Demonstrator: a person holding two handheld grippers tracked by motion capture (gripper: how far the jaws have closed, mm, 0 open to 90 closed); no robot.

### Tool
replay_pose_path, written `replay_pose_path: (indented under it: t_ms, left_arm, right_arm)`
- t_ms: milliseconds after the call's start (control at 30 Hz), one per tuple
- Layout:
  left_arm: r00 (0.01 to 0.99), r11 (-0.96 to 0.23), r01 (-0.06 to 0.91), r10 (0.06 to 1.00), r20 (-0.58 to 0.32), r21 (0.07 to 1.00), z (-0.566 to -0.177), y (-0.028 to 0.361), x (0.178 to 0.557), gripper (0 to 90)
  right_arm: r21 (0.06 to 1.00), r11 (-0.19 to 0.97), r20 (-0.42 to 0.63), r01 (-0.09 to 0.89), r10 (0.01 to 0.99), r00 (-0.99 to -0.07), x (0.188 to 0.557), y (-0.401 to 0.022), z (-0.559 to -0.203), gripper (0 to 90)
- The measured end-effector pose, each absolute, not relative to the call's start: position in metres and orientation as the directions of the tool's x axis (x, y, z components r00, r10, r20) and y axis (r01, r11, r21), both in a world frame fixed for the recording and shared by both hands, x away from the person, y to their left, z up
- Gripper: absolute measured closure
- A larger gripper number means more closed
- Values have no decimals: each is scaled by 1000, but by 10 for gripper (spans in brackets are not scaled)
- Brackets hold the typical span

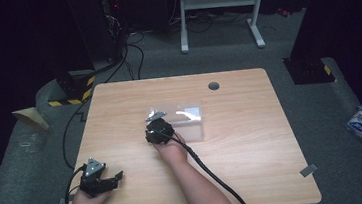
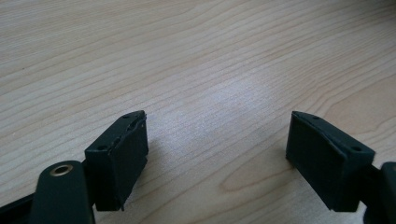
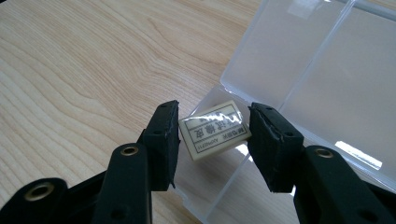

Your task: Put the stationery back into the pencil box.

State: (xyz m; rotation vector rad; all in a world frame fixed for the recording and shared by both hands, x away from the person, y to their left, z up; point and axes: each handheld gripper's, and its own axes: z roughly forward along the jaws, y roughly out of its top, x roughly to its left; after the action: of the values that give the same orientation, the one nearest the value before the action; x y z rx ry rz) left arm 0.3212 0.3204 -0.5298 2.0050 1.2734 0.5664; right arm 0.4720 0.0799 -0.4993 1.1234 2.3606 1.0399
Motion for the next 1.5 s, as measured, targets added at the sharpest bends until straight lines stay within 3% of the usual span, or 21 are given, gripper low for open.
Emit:
replay_pose_path:
  t_ms: [300, 500, 933, 1500]
  left_arm:
    - [425, -285, 606, 905, 0, 742, -530, 320, 321, 210]
    - [424, -282, 606, 906, -2, 744, -530, 320, 321, 210]
    - [425, -285, 606, 905, 1, 742, -530, 320, 321, 210]
    - [421, -284, 608, 907, 2, 742, -530, 319, 321, 203]
  right_arm:
    - [731, 428, 6, 532, 775, -632, 472, 82, -501, 531]
    - [734, 421, 24, 533, 768, -640, 472, 82, -503, 467]
    - [748, 406, 24, 526, 775, -632, 468, 78, -495, 461]
    - [792, 368, 20, 488, 783, -622, 448, 40, -480, 408]
